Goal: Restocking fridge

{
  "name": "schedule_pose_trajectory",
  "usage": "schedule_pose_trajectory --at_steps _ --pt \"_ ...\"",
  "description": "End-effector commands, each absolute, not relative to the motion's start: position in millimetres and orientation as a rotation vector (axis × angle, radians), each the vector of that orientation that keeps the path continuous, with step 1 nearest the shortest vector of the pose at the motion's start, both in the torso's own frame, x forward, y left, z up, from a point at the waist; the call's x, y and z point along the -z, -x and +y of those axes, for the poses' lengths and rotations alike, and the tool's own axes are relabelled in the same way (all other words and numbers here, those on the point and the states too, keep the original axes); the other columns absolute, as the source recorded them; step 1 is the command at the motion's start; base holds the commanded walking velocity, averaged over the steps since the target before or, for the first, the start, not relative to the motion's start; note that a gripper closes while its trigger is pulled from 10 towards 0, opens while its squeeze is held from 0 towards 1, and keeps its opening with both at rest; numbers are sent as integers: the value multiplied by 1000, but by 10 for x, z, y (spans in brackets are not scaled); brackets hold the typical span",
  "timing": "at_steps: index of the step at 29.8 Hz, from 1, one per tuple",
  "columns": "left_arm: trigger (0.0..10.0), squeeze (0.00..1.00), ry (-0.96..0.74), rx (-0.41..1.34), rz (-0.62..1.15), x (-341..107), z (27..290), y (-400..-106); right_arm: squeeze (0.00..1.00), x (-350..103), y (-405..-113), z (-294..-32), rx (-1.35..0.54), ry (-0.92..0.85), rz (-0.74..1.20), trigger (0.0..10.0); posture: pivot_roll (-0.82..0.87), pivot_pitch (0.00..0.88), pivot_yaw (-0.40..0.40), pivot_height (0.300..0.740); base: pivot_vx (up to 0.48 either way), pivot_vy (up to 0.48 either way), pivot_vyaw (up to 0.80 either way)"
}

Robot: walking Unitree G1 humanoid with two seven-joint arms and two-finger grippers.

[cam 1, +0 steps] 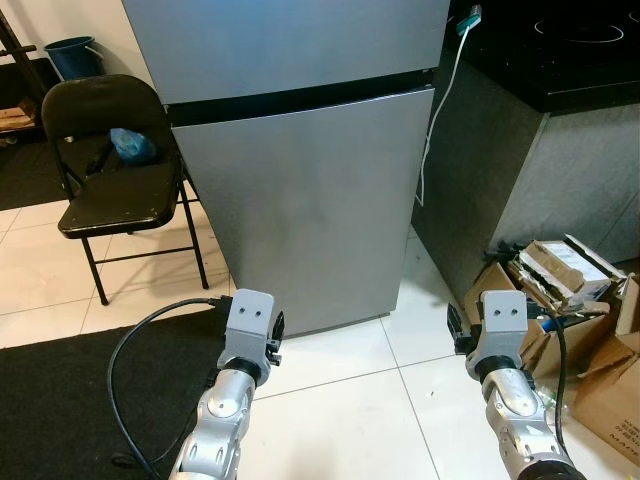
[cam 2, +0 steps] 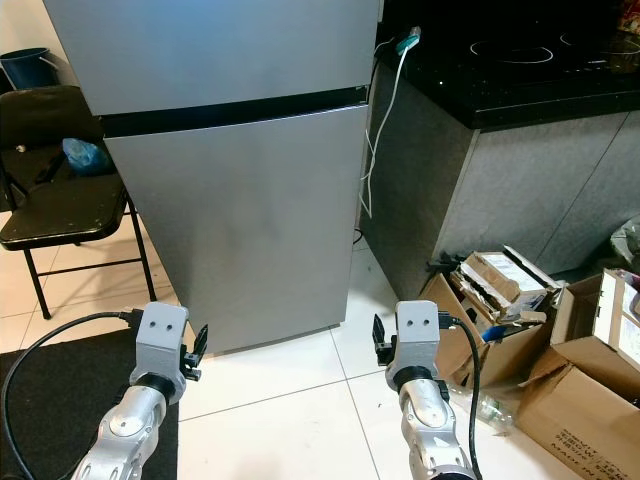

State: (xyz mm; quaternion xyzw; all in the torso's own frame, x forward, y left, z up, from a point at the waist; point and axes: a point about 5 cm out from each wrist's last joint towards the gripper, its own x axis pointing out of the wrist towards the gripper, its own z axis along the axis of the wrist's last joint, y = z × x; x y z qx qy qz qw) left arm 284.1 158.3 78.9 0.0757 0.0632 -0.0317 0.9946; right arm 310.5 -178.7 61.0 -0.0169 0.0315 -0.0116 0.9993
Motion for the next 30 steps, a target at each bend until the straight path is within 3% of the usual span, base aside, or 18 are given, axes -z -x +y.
schedule_pose_trajectory --at_steps 1,30 --pt "10000 0 -144 55 167 -706 1573 -2807 0 -525 -3061 -1803 31 40 108 10000 -110 85 30 740 0 0 544" --pt "10000 0 -144 74 184 -666 1527 -2781 0 -495 -3041 -1852 49 45 133 10000 -117 86 34 740 0 0 782"
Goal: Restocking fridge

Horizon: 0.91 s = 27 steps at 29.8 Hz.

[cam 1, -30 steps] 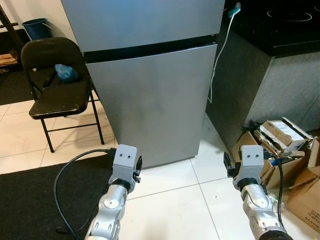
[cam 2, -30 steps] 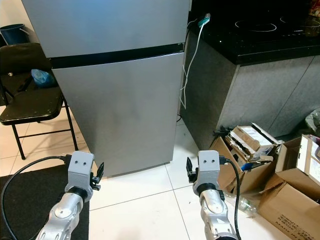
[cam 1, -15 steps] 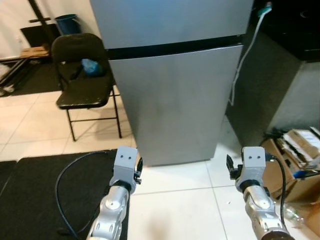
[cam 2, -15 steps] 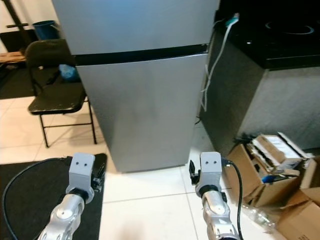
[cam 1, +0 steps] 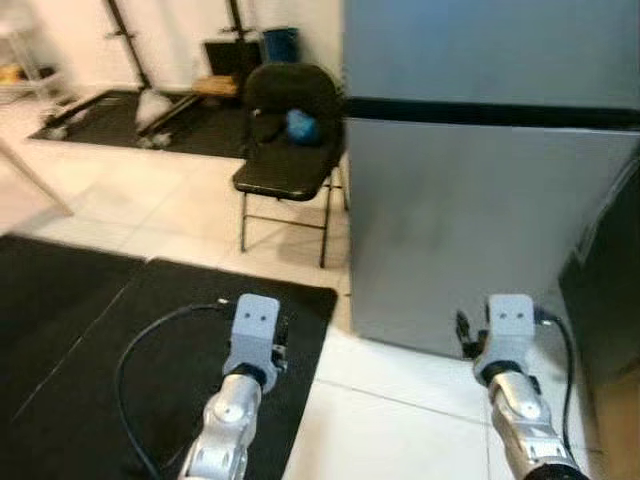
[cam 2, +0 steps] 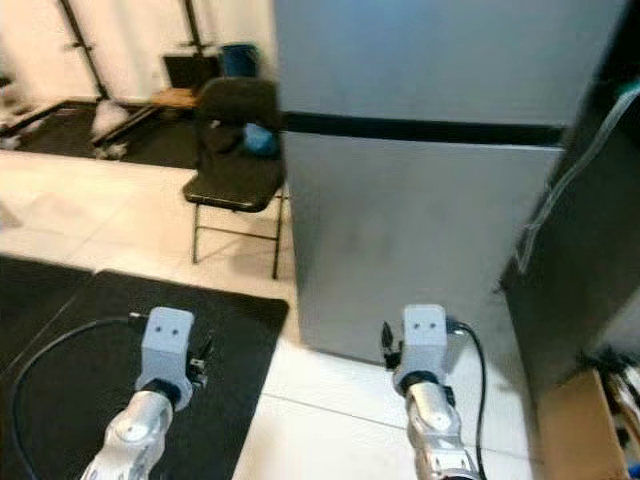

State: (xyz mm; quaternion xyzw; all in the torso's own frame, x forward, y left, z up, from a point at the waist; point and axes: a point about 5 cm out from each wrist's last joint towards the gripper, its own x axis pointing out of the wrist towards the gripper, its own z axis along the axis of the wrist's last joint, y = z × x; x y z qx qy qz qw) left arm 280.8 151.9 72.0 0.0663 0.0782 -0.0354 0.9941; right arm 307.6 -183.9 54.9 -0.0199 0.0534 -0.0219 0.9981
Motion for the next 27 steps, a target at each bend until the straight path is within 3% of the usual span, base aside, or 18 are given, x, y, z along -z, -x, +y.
schedule_pose_trajectory --at_steps 1,27 --pt "10000 0 -144 74 184 -666 1527 -2780 0 -495 -3041 -1853 49 45 134 10000 -117 87 34 740 0 0 800" --pt "10000 0 -143 64 191 -654 1517 -2779 0 -489 -3043 -1853 44 48 141 10000 -116 92 31 740 0 0 800"
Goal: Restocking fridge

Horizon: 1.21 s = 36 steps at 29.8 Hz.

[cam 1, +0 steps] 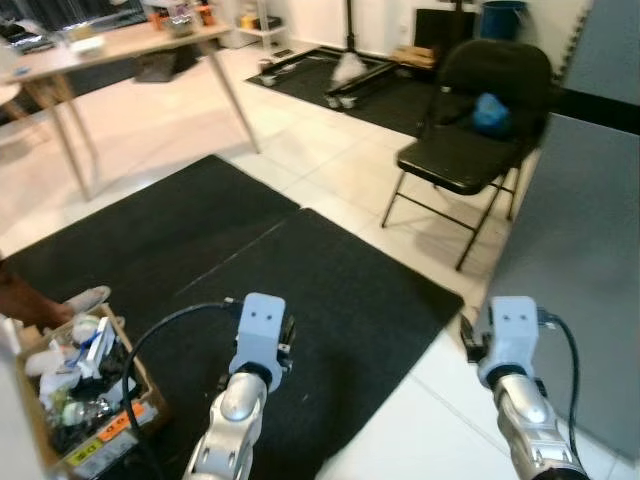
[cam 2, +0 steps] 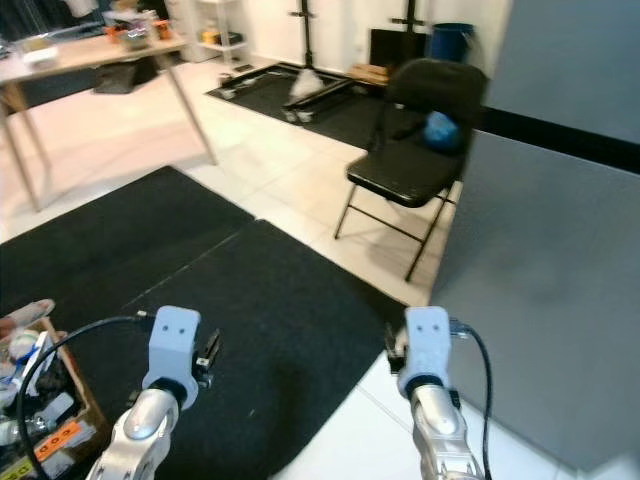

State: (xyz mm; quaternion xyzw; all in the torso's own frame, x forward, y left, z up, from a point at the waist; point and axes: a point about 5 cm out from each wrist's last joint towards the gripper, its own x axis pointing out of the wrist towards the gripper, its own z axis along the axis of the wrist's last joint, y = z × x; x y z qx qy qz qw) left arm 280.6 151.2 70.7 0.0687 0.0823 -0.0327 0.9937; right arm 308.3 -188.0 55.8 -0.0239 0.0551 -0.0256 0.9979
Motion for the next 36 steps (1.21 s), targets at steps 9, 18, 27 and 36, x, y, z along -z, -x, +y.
schedule_pose_trajectory --at_steps 9,18,27,36 --pt "10000 0 -142 63 192 -651 1516 -2775 0 -489 -3040 -1850 44 48 140 10000 -116 95 30 740 0 0 800" --pt "10000 0 -141 63 193 -651 1515 -2775 0 -489 -3040 -1849 45 48 140 10000 -116 96 29 740 0 0 800" --pt "10000 0 -129 57 198 -646 1510 -2782 0 -492 -3041 -1831 40 38 135 10000 -118 97 30 740 0 0 356" --pt "10000 0 -114 51 200 -653 1508 -2791 0 -489 -3041 -1830 42 31 137 10000 -117 97 31 740 0 0 0"
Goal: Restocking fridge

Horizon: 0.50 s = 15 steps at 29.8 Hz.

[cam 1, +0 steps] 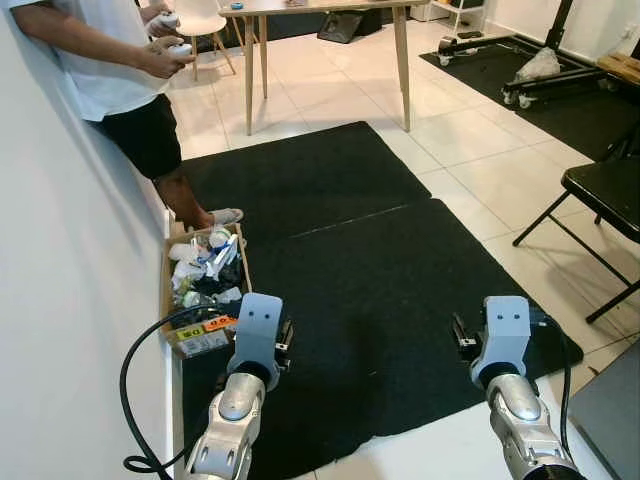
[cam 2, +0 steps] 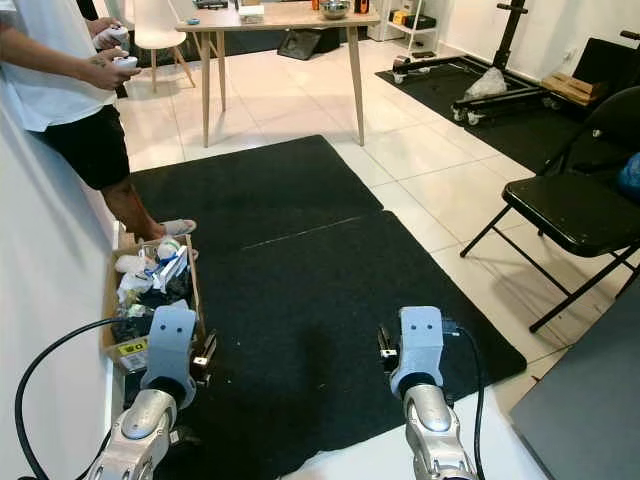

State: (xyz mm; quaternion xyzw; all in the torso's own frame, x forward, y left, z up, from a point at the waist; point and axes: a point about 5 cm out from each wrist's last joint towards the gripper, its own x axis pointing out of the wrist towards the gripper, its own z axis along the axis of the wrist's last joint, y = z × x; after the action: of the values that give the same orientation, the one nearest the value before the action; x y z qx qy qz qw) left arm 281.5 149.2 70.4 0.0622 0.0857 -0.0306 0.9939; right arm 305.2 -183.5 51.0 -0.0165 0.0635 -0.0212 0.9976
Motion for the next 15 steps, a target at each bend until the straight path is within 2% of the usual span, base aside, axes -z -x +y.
schedule_pose_trajectory --at_steps 1,15 --pt "10000 0 -114 51 200 -653 1508 -2791 0 -489 -3041 -1830 42 31 137 10000 -117 97 31 740 0 0 0" --pt "10000 0 -121 53 182 -668 1508 -2797 0 -481 -3034 -1833 41 34 138 10000 -119 94 31 740 0 0 0"
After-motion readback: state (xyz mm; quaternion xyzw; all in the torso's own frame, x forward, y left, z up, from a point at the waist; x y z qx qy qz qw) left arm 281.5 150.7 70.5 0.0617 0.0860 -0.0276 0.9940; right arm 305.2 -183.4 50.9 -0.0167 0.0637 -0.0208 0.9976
